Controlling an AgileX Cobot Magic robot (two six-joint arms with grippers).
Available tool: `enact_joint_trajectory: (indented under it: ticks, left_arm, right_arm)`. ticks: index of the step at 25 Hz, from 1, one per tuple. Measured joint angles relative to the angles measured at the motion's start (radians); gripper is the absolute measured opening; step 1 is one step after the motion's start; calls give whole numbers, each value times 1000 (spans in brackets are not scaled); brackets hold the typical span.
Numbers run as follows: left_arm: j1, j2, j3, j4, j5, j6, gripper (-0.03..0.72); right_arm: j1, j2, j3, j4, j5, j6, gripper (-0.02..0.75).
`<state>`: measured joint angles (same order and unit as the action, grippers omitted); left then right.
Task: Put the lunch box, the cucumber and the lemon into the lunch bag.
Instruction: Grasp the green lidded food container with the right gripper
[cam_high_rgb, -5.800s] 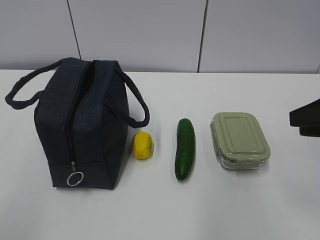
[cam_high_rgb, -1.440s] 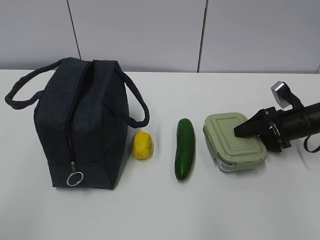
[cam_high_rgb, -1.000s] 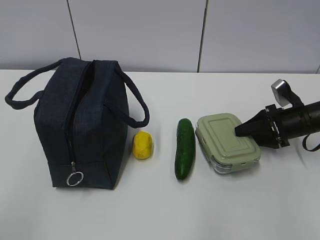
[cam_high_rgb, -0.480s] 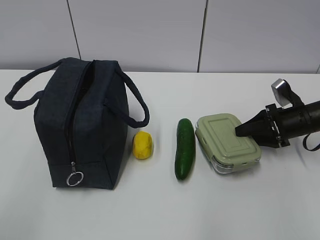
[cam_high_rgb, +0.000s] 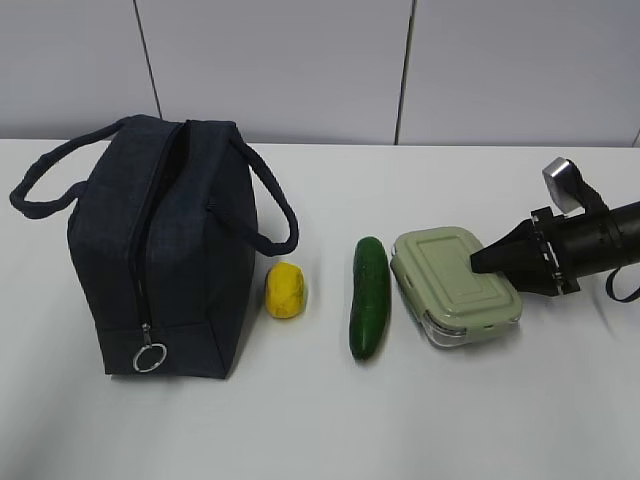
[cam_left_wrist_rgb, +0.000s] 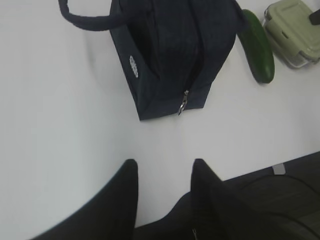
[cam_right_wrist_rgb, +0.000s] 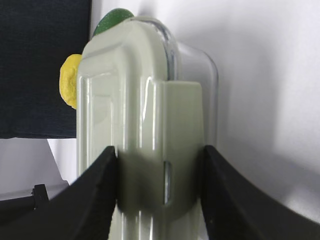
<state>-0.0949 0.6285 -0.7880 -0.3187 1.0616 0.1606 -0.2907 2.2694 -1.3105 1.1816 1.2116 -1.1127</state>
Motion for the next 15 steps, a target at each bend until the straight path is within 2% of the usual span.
enact_joint_trajectory:
  ticks: [9,15]
  left_arm:
    - [0,465,-248,-36,49,41,246]
    - [0,683,-342,-127,65,129,319]
  right_arm:
    - [0,0,0,2,2,11,363]
    - [0,0,0,2,2,13,362]
